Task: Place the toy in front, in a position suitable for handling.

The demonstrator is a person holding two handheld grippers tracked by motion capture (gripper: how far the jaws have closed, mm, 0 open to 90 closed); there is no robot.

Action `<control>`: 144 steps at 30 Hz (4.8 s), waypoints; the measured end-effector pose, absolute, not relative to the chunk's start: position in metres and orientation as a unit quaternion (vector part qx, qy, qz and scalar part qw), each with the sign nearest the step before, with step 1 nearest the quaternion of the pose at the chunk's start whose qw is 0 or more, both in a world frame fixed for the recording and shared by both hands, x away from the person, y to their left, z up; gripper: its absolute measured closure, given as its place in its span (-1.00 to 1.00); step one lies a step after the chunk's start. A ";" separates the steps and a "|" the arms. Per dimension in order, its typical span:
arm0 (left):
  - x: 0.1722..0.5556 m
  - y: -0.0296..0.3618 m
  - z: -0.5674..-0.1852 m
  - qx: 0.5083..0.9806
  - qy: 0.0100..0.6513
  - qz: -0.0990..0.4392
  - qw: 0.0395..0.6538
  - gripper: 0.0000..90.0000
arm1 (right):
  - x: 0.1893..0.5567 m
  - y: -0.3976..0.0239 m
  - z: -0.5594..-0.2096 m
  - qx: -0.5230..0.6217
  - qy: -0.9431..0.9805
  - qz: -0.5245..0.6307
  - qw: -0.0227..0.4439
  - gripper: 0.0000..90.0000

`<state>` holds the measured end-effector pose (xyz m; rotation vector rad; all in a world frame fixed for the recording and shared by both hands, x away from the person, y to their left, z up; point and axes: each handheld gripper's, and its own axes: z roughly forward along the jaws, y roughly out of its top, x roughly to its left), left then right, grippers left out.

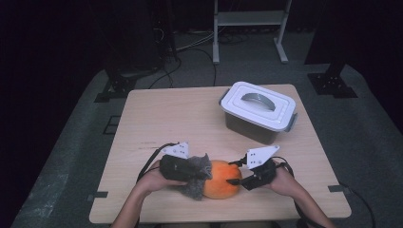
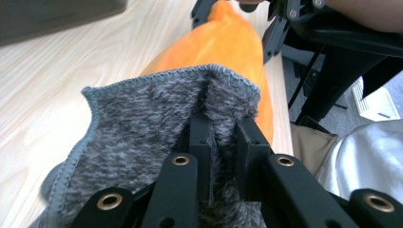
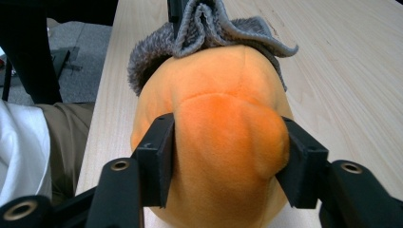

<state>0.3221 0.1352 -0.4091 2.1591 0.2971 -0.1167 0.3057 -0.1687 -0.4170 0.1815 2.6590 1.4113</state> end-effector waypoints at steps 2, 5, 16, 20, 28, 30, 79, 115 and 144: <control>0.323 0.141 -0.413 0.876 0.128 -0.048 0.462 0.76 | 0.308 -0.172 -0.419 0.066 0.877 0.472 0.058 0.02; 0.327 0.149 -0.419 0.872 0.144 -0.055 0.465 0.77 | 0.309 -0.175 -0.421 0.073 0.875 0.476 0.056 0.03; 0.329 0.134 -0.399 0.863 0.122 -0.049 0.487 0.78 | 0.305 -0.169 -0.416 0.051 0.876 0.471 0.087 0.12; 0.329 0.121 -0.386 0.861 0.102 -0.044 0.496 0.78 | 0.301 -0.165 -0.410 0.026 0.879 0.459 0.123 0.20; 0.330 0.119 -0.398 0.879 0.108 -0.046 0.461 0.78 | 0.306 -0.176 -0.416 0.046 0.874 0.474 0.098 0.10; 0.328 0.123 -0.403 0.880 0.112 -0.050 0.459 0.78 | 0.308 -0.178 -0.418 0.068 0.870 0.484 0.069 -0.08; 0.327 0.070 -0.368 0.903 0.051 -0.038 0.425 0.77 | 0.293 -0.162 -0.413 0.021 0.878 0.461 0.129 0.28; 0.332 0.123 -0.404 0.887 0.122 -0.052 0.442 0.74 | 0.305 -0.201 -0.420 0.068 0.872 0.482 0.059 0.27; 0.325 0.096 -0.381 0.900 0.075 -0.035 0.429 0.77 | 0.301 -0.185 -0.420 0.102 0.865 0.487 0.069 -0.18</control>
